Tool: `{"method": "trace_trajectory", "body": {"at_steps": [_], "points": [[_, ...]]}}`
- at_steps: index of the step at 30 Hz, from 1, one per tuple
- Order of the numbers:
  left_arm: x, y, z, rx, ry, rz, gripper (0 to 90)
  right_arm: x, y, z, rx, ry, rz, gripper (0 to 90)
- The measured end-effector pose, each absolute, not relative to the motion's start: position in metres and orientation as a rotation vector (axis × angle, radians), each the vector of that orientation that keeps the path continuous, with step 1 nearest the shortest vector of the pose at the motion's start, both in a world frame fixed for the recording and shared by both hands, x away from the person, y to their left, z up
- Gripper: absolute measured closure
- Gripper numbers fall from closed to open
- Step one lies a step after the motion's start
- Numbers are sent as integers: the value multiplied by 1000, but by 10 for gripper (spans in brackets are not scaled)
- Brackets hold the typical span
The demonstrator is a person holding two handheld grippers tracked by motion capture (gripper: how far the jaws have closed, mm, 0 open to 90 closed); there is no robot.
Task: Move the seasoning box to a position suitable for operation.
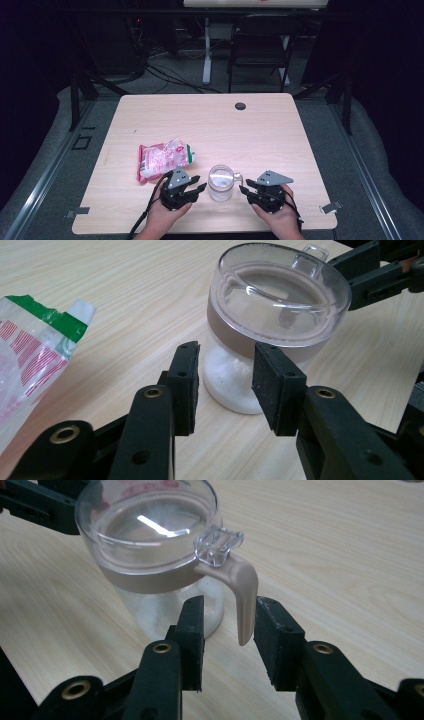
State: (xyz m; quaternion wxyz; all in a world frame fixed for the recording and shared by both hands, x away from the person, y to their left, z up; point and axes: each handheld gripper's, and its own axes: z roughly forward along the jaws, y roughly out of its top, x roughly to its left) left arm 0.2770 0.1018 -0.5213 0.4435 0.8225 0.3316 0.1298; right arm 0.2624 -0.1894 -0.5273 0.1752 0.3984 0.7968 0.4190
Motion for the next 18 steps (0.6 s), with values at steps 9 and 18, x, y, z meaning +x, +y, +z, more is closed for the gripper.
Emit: {"method": "trace_trajectory", "body": {"at_steps": [9,18], "points": [[283,104,-509,1992,843,297,694,266,-192,-512,1113,2244,1201,713],[301,101,-484,1991,822,275,795,282,-186,-478,1114,2214,1210,800]]}}
